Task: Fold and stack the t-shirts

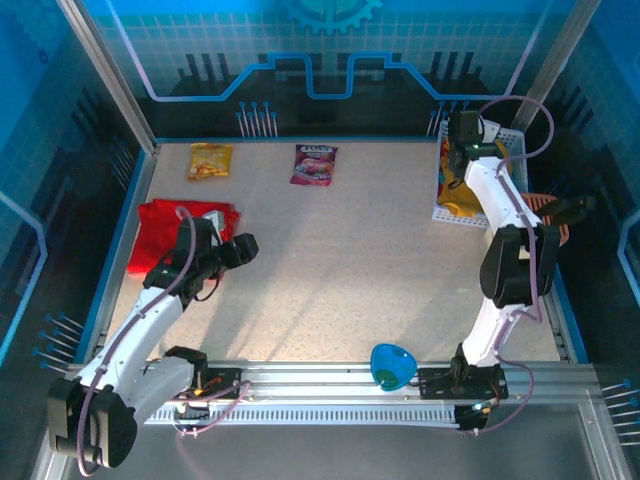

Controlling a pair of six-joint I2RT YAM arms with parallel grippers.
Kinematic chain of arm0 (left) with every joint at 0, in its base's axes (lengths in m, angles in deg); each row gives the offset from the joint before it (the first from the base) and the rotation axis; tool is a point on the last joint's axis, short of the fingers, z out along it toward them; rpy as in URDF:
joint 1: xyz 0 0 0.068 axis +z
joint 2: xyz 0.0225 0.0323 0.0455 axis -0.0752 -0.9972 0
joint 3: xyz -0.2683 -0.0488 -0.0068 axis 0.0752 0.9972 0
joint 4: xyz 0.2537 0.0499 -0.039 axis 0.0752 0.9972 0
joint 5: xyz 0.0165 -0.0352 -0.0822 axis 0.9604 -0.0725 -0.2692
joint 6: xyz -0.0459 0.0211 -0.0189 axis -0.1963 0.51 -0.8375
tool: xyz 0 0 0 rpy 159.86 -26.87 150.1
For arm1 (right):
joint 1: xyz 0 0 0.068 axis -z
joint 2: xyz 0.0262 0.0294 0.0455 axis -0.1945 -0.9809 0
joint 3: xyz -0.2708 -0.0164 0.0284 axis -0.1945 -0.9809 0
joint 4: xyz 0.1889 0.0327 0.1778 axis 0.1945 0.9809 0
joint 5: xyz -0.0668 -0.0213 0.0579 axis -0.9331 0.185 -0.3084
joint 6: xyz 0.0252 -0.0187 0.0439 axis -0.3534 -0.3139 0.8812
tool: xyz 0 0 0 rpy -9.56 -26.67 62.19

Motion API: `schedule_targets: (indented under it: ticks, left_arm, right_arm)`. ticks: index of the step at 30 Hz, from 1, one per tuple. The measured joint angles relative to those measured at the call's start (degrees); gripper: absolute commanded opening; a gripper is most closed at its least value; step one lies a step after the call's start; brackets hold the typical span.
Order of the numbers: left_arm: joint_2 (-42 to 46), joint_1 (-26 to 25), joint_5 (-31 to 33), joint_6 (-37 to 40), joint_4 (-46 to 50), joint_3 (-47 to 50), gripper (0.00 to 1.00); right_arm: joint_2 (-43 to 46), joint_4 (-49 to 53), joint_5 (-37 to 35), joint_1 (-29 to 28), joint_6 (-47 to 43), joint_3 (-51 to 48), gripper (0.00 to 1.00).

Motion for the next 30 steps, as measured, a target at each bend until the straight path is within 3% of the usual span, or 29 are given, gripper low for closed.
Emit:
schedule_targets:
  ticks: [11,18,22,30]
  left_arm:
    - [-1.2,-0.5,-1.3,-1.1,-1.4,0.0,0.77]
    - [-2.6,-0.7,-2.1,-1.5,-1.8,0.0,0.77]
    - [-2.6,-0.7,-2.7,-1.5,-2.2,0.0,0.77]
    - [-2.6,-0.7,-2.9,-1.3,0.4,-4.0,0.79]
  right_arm:
    - [13.3,-7.0,-4.5,-10.3,-5.2,-6.1,0.0]
    - [14.4,-10.0,-5.6,-16.2,-9.8,-6.9,0.0]
    - [15.9,-11.8,-5.9,-22.4,-15.0,-7.6,0.0]
    - [24.0,-13.7,3.9,-35.2,-24.7,-7.6,0.0]
